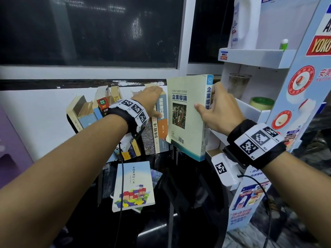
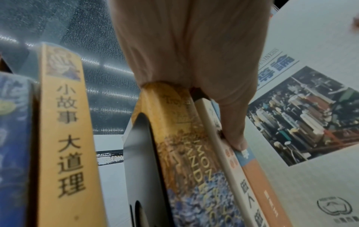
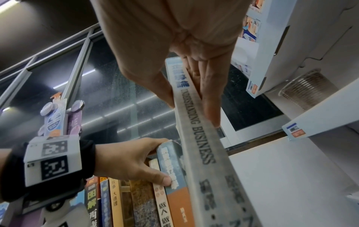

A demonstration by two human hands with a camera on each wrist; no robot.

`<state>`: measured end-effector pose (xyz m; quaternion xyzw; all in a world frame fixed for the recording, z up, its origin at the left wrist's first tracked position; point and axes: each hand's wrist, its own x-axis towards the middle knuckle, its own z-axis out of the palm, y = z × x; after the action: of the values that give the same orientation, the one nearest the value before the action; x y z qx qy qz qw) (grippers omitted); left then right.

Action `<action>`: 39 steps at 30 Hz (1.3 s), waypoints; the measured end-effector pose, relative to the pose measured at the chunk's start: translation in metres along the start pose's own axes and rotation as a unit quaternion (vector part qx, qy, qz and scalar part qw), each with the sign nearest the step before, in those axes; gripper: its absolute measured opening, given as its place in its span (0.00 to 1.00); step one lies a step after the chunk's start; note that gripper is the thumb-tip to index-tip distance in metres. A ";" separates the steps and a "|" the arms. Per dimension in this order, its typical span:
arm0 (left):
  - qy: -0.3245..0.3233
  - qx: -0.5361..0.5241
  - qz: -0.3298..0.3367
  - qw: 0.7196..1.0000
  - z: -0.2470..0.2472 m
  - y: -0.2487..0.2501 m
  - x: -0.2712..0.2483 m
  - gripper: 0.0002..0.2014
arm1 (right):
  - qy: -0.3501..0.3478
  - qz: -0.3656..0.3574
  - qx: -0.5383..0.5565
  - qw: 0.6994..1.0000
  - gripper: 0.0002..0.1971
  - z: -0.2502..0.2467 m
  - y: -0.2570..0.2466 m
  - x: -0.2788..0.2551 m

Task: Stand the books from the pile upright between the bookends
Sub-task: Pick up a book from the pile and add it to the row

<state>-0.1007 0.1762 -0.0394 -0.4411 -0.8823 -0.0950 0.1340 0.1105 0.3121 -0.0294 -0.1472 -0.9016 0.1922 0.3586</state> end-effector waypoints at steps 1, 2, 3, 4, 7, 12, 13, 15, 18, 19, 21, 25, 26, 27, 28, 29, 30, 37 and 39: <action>0.000 -0.001 0.001 1.000 0.000 0.000 0.000 0.51 | -0.001 -0.002 -0.003 1.000 0.20 0.000 -0.003 0.001; 0.001 -0.002 0.001 1.000 0.001 0.000 0.000 0.51 | -0.001 -0.004 -0.007 1.000 0.20 0.000 -0.005 0.003; 0.002 -0.003 0.000 1.000 0.001 0.000 0.000 0.51 | 0.000 -0.008 -0.011 1.000 0.20 0.000 -0.007 0.005; 0.002 -0.006 -0.001 1.000 0.001 0.000 -0.001 0.51 | 0.001 -0.010 -0.014 1.000 0.21 0.001 -0.010 0.007; 0.005 -0.012 -0.003 1.000 0.000 0.000 -0.002 0.50 | 0.009 -0.016 -0.020 1.000 0.21 0.003 -0.016 0.013; 0.008 -0.009 0.000 1.000 0.001 0.000 -0.002 0.51 | 0.010 -0.018 0.001 1.000 0.22 0.015 -0.023 0.025; 0.005 -0.008 0.000 1.000 0.002 0.000 -0.002 0.51 | 0.011 -0.019 0.008 1.000 0.22 0.019 -0.024 0.026; 0.006 -0.007 -0.001 1.000 0.002 0.000 -0.002 0.52 | 0.016 -0.020 0.018 1.000 0.22 0.032 -0.024 0.028; 0.005 -0.004 -0.002 1.000 0.002 -0.002 -0.002 0.53 | 0.030 -0.018 0.033 0.999 0.21 0.055 -0.022 0.028; 0.007 -0.004 -0.003 1.000 0.003 -0.002 -0.002 0.52 | 0.038 -0.016 0.036 0.998 0.20 0.063 -0.020 0.027; 0.010 -0.004 -0.003 1.000 0.004 -0.002 -0.002 0.50 | 0.054 -0.015 0.042 0.998 0.19 0.077 -0.016 0.027; 0.020 -0.003 0.002 1.000 0.006 -0.004 -0.002 0.49 | 0.066 -0.003 0.056 0.996 0.19 0.102 -0.011 0.029; 0.021 -0.005 0.005 1.000 0.006 -0.005 -0.002 0.49 | 0.066 0.002 0.062 0.996 0.19 0.107 -0.010 0.030; 0.022 -0.007 0.006 1.000 0.006 -0.005 -0.002 0.49 | 0.063 0.008 0.068 0.996 0.19 0.112 -0.009 0.031; 0.022 -0.009 0.007 1.000 0.006 -0.005 -0.002 0.49 | 0.058 0.012 0.073 0.996 0.19 0.117 -0.008 0.032; 0.021 -0.009 0.006 1.000 0.006 -0.005 -0.002 0.48 | 0.053 0.014 0.076 0.996 0.19 0.121 -0.007 0.032; 0.020 -0.007 0.004 1.000 0.007 -0.006 -0.002 0.48 | 0.046 0.016 0.079 0.996 0.19 0.125 -0.007 0.033; 0.015 0.004 -0.003 1.000 0.006 -0.007 -0.004 0.47 | 0.030 0.031 0.096 0.994 0.17 0.143 0.003 0.033; 0.016 0.002 -0.001 1.000 0.006 -0.006 -0.004 0.47 | 0.029 0.028 0.098 0.994 0.16 0.146 0.006 0.032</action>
<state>-0.1038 0.1713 -0.0463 -0.4383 -0.8808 -0.0999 0.1487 -0.0142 0.2952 -0.1111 -0.1414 -0.8632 0.2855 0.3917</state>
